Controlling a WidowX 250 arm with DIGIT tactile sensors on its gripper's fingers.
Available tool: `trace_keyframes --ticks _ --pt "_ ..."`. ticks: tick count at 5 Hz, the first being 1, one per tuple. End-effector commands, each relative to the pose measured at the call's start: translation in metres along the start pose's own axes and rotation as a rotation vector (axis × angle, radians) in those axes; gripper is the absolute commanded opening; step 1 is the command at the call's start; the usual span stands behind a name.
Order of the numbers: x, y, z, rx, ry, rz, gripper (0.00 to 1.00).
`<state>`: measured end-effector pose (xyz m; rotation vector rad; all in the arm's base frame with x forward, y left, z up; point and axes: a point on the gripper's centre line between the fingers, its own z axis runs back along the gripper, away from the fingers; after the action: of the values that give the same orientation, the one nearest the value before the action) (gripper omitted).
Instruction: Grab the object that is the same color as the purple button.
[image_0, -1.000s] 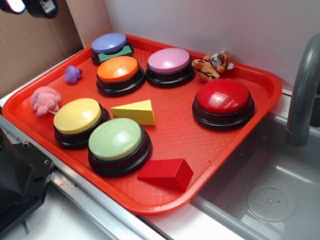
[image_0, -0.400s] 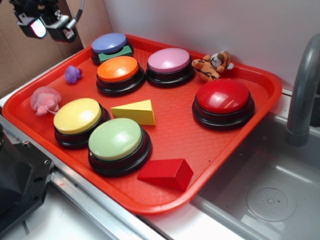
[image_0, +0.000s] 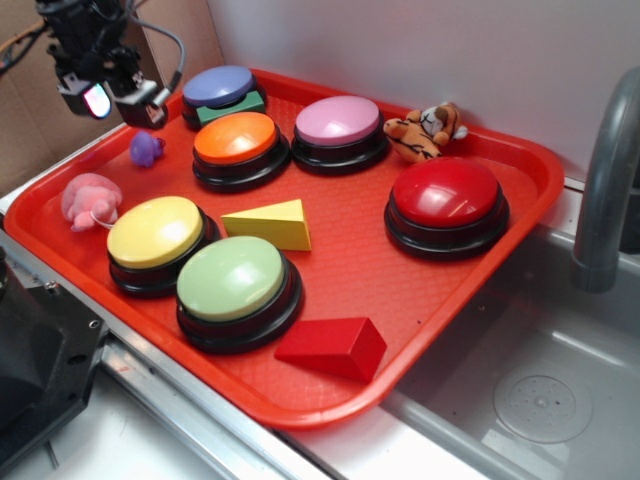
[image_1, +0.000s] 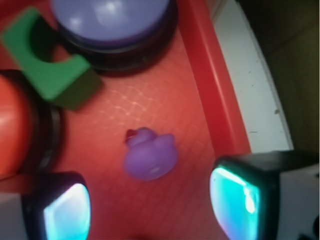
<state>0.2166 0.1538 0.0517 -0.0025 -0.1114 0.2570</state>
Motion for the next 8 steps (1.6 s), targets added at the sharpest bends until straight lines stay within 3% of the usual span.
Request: trace_keyframes --ticks 1,3,4,8 --pt "0.014 0.006 -0.017 -0.007 -0.016 -0.005 1.0" --pt "0.018 0.004 -0.025 0.014 -0.001 0.0 1.0" --pt "0.015 0.008 -0.028 -0.003 -0.001 0.0 0.0" --pt "0.018 0.006 -0.007 -0.012 -0.017 0.062 0.0"
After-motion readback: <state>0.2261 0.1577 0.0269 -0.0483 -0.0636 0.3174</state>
